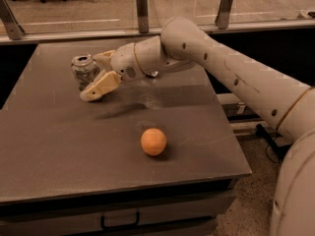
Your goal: Knock 7up can over
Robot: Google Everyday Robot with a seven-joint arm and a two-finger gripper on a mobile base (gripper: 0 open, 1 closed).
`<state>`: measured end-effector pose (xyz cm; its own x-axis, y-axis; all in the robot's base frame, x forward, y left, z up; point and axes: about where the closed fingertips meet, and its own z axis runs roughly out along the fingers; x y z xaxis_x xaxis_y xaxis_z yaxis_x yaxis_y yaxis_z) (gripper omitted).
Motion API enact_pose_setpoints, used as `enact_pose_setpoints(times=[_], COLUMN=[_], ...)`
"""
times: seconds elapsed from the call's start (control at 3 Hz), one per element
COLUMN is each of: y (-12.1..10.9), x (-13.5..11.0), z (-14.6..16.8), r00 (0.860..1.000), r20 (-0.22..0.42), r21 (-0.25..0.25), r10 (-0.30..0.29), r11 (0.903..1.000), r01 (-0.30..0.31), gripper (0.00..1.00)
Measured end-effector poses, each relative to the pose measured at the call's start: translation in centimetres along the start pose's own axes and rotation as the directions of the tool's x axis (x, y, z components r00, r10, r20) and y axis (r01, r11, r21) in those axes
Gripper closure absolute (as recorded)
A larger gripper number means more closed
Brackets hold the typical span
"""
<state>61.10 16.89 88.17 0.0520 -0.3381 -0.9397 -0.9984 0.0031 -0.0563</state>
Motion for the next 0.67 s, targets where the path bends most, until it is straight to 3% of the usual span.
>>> enact_pose_setpoints(times=[0.67], y=[0.39], x=[-0.93], z=[2.96], r00=[0.999], r20=[-0.008], r21=[-0.085], r10=[-0.052], r11=[0.9950], r01=[0.051], gripper=[0.64])
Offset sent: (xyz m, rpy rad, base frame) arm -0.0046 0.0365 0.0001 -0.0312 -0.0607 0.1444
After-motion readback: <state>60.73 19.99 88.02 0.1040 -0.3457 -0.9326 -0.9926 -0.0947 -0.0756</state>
